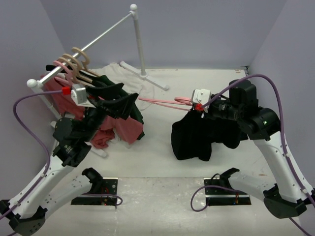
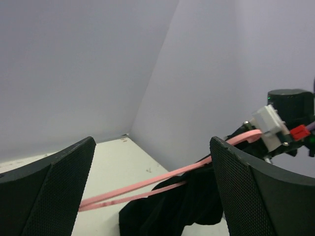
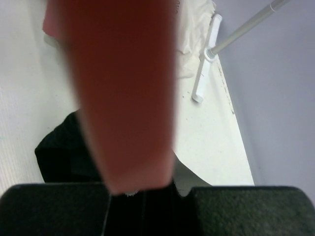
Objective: Place the t-shirt on the hanger
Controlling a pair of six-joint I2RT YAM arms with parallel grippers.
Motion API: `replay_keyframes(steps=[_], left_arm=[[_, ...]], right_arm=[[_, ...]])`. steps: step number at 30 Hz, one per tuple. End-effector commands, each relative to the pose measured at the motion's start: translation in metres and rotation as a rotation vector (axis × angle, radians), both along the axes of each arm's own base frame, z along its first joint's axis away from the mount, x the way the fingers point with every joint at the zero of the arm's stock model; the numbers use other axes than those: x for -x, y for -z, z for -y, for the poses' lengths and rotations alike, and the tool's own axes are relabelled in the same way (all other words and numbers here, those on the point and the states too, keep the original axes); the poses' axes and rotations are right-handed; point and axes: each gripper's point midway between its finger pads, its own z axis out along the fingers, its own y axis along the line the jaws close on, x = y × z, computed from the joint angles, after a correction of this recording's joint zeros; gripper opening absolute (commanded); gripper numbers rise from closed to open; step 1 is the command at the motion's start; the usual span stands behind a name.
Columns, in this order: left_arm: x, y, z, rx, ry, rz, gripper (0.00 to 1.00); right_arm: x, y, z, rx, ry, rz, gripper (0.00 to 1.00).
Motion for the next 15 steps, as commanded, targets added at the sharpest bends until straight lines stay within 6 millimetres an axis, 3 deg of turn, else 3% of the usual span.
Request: replay_keyframes(steps=[1,3,4,5,6,11,15], left_arm=[[0.005,0.022,-0.001,0.098,0.045,-0.107,1.00],[-0.003,0.058,0.022,0.074,0.121,-0.204,0.98],[-0.004,0.061,0.024,0.072,0.128,-0.214,0.96],[-0.011,0.087,0.043,0.052,0.183,-0.299,0.91],[-0.013,0.099,0.052,0.054,0.220,-0.340,0.89],[-0.024,0.134,0.090,0.048,0.350,-0.494,0.86],[-0.030,0.149,0.120,0.035,0.435,-0.561,0.85]], right_arm=[[-0.009,-0.038,0.016,-0.072,0.063,0.125,0.00],[-0.013,-0.051,0.021,-0.122,0.099,0.191,0.00],[-0.013,-0.051,0.021,-0.127,0.103,0.194,0.00],[-0.017,-0.056,0.023,-0.154,0.125,0.232,0.00],[-0.017,-0.058,0.023,-0.170,0.131,0.242,0.00],[-0.002,-0.060,0.016,-0.232,0.068,0.286,0.00],[-0.005,-0.056,0.018,-0.252,0.087,0.306,0.00]])
